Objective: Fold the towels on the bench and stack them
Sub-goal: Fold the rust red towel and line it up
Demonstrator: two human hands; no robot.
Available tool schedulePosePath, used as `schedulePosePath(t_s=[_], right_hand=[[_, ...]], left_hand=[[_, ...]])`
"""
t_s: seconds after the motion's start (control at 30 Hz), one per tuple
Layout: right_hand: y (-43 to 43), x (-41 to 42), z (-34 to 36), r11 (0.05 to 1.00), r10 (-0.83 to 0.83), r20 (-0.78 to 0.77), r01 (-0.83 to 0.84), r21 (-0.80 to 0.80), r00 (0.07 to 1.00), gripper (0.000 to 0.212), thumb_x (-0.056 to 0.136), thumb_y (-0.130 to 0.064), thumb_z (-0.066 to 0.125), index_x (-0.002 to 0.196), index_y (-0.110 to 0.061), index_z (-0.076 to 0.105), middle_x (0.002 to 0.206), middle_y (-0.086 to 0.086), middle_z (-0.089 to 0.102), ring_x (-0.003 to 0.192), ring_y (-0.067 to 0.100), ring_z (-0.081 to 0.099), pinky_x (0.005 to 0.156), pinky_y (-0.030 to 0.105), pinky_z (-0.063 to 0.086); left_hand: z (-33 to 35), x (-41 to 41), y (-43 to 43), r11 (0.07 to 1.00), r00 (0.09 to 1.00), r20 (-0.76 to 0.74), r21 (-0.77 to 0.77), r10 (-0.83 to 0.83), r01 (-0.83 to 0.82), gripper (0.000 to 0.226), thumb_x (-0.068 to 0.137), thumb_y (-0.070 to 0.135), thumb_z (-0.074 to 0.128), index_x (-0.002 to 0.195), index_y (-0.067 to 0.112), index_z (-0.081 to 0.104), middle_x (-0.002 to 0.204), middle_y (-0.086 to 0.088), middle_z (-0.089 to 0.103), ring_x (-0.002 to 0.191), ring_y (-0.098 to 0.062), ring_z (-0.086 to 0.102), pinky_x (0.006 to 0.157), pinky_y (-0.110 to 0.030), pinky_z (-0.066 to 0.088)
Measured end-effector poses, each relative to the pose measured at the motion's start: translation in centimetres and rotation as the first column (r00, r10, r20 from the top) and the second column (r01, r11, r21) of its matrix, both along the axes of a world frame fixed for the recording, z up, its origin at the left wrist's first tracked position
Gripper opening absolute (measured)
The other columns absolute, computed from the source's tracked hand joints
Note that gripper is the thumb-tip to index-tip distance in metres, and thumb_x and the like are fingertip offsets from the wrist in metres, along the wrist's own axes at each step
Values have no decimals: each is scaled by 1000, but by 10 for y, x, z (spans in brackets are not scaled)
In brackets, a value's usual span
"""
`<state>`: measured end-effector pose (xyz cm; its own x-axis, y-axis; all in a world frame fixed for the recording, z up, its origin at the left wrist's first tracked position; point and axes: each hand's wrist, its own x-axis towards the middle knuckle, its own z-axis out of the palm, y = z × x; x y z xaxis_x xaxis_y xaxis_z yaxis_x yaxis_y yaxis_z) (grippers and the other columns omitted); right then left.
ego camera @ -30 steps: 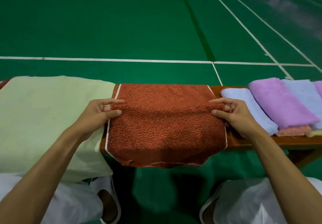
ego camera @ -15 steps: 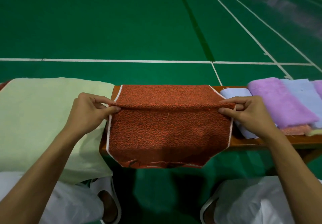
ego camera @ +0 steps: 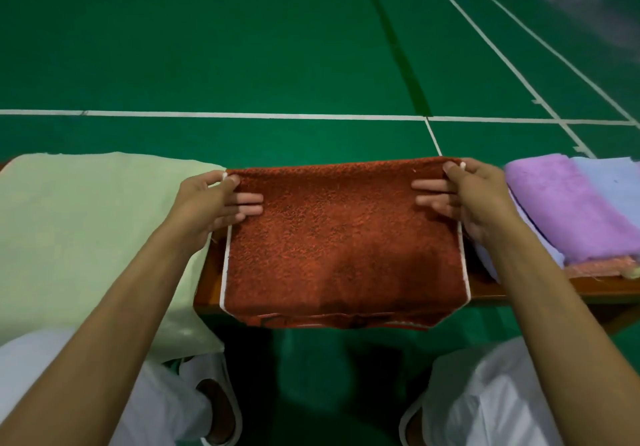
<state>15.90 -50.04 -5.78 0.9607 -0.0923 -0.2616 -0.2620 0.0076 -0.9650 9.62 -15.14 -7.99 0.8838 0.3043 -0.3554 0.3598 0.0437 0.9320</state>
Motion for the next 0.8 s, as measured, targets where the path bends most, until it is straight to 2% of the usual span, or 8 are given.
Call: schedulePosePath(t_s=[0.13,0.23,0.37,0.43,0.53,0.63,0.73,0.8], right_hand=[[16,31,1,959,-69,140,27,281,988,17,110,-10,39,96,-17,45,93,17,78,86,31,78,75,31,63],[14,39,15,922,-128,382,-32,386,915,12,108,-6,41,107,-12,52,103,15,76,108,33,72,96,40,58],[2,30,39,919,-103,588,-149,365,802,7,103,-7,48,102,-14,50,103,7,73,110,30,66,106,50,50],[-3,24,40,928,-86,619,-163,335,781,10,104,-5,48,100,-14,49,102,4,72,109,29,65,108,51,49],[-6,13,28,950,-71,581,-123,287,811,11,103,-7,50,97,-15,52,96,1,73,101,24,69,102,46,53],[-8,-2,12,981,-80,494,-19,192,866,18,103,-3,52,90,-14,60,82,-2,74,86,18,72,91,40,59],[-13,-20,7,999,18,283,-31,40,959,33,101,3,51,77,-13,67,71,2,74,68,20,74,72,36,62],[-21,-31,8,970,209,54,-199,-139,977,23,99,1,49,82,-5,63,74,18,75,68,36,75,66,39,58]], left_hand=[[9,38,1,996,978,199,-79,57,-42,10,109,15,50,109,12,59,105,-9,77,82,-13,78,73,-24,59],[35,54,9,996,867,494,-89,58,-16,14,106,10,52,102,19,61,94,4,78,93,-12,75,87,-31,57],[66,38,20,983,705,708,-115,-19,142,22,101,9,57,96,26,70,110,0,73,115,-23,67,100,-39,53],[67,25,23,984,708,704,-90,-47,154,21,99,10,60,96,27,71,115,-4,70,119,-26,65,101,-39,53],[48,4,23,998,806,589,36,-60,48,13,97,8,61,98,19,67,109,-7,69,113,-24,68,96,-38,58],[22,-18,18,982,908,412,189,-73,-7,18,101,3,58,94,15,70,93,1,76,96,-16,75,75,-30,62],[12,-31,21,946,953,249,313,-172,89,27,99,-3,55,81,10,72,74,6,75,71,-8,71,61,-26,52],[13,-35,27,887,943,89,378,-319,265,29,97,-7,54,76,3,72,72,-3,76,61,-11,68,56,-25,49]])
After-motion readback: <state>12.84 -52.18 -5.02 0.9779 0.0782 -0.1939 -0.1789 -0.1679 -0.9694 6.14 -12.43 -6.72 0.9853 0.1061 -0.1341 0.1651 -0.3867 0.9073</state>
